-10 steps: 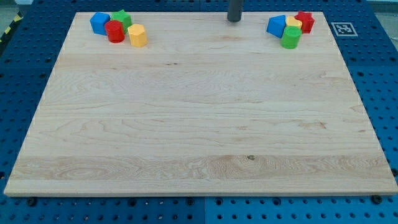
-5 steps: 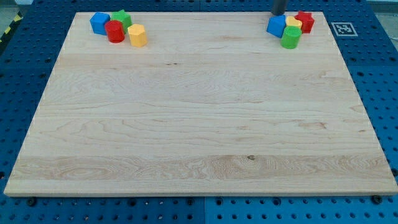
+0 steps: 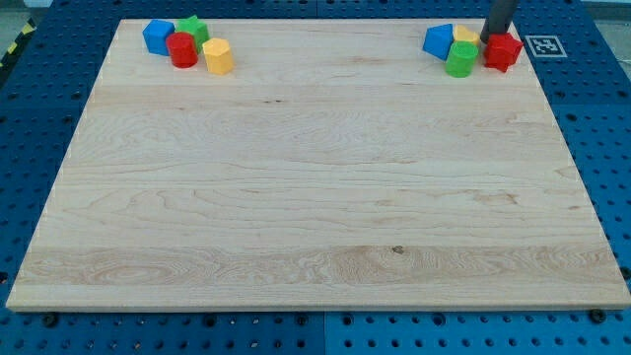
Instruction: Push the red star to the bottom right
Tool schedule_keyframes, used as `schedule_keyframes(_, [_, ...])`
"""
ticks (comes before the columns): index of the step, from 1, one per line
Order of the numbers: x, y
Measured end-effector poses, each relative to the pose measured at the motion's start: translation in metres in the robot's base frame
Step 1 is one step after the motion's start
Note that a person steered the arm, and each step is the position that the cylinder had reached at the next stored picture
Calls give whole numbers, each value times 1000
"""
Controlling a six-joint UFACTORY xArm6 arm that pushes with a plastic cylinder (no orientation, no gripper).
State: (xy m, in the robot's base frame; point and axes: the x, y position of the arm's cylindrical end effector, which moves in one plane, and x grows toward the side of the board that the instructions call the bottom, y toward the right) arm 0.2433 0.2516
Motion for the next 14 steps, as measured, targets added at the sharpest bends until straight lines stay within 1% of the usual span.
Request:
schedule_keyframes(3, [3,30])
schedule_keyframes(5, [29,30])
schedule_keyframes(8, [40,-5])
schedule_keyframes(10, [68,-8])
schedule_keyframes(11, [75,-23])
schedule_keyframes(12, [90,-38])
schedule_keyframes(14, [139,-46])
